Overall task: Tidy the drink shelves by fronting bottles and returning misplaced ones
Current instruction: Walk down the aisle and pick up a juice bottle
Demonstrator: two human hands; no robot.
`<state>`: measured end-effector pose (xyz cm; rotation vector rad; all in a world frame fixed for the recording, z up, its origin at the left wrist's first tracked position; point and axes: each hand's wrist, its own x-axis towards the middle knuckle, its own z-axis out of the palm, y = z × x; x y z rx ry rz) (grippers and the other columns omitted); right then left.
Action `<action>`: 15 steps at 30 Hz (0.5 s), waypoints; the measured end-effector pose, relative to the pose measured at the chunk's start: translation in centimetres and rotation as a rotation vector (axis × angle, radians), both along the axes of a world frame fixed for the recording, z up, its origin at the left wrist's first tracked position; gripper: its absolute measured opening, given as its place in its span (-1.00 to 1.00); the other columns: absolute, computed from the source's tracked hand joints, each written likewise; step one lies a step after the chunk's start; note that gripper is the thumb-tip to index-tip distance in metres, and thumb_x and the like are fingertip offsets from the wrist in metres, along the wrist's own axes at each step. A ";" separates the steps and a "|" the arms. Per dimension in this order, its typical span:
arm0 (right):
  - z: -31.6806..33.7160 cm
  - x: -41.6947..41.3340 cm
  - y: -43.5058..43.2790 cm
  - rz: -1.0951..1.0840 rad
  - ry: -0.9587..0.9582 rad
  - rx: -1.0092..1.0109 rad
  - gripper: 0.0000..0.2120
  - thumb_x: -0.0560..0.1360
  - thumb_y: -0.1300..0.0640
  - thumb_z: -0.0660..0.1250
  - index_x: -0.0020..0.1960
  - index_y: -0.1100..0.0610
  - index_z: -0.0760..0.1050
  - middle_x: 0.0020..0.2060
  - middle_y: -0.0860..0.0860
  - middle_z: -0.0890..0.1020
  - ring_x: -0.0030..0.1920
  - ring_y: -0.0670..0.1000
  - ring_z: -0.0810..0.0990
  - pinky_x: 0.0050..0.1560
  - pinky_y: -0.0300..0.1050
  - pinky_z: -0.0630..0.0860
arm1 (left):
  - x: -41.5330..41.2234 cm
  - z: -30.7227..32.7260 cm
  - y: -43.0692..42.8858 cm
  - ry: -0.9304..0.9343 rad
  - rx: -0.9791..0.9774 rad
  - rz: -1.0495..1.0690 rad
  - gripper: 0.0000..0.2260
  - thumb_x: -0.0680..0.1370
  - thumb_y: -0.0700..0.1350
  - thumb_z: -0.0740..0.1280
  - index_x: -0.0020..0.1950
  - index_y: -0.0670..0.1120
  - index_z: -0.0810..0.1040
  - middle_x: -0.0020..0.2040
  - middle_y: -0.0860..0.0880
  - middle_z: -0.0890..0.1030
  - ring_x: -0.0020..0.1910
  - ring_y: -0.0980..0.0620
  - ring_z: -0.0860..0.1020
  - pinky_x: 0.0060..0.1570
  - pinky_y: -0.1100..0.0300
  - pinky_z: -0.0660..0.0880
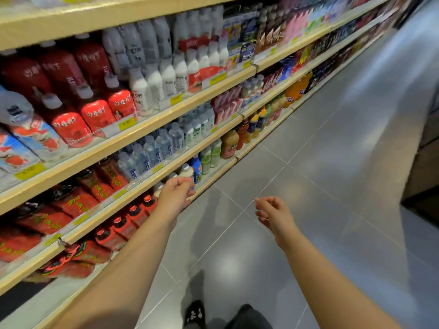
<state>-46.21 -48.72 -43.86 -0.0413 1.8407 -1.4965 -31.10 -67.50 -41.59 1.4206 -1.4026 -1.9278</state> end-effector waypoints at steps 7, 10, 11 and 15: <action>-2.0 -12.9 -2.1 0.004 -0.019 0.036 -0.86 0.50 0.11 0.39 0.00 0.13 0.49 -0.14 0.06 0.57 -0.20 0.00 0.56 -0.09 -0.11 0.50 | -12.8 -1.8 -2.4 -0.046 -0.007 -0.023 -0.92 0.58 -0.13 0.28 -0.09 0.01 0.53 -0.04 -0.02 0.60 -0.08 0.08 0.56 0.08 0.09 0.50; -2.4 -19.6 -4.0 0.050 -0.015 0.035 -0.88 0.51 0.12 0.37 0.00 0.12 0.48 -0.14 0.07 0.56 -0.20 0.00 0.55 -0.08 -0.12 0.50 | -18.6 -2.7 -3.6 -0.056 0.000 -0.001 -0.93 0.58 -0.12 0.28 -0.08 0.00 0.54 -0.02 -0.02 0.60 -0.06 0.07 0.57 0.09 0.08 0.51; -2.4 -21.7 -4.7 0.070 -0.006 0.045 -0.88 0.51 0.12 0.37 0.00 0.12 0.48 -0.13 0.07 0.56 -0.19 0.00 0.55 -0.09 -0.13 0.51 | -20.6 -3.0 -4.0 -0.066 0.001 0.001 -0.94 0.57 -0.12 0.29 -0.07 -0.01 0.54 -0.01 -0.03 0.60 -0.06 0.06 0.57 0.01 0.10 0.52; -2.5 -29.8 -7.4 0.147 0.021 0.075 -0.91 0.52 0.13 0.36 -0.02 0.13 0.50 -0.14 0.06 0.57 -0.19 -0.01 0.56 -0.11 -0.16 0.51 | -27.4 -4.2 -6.2 -0.092 0.003 0.031 -0.96 0.56 -0.12 0.31 -0.02 -0.04 0.55 -0.09 -0.03 0.57 -0.16 0.11 0.54 -0.28 0.24 0.40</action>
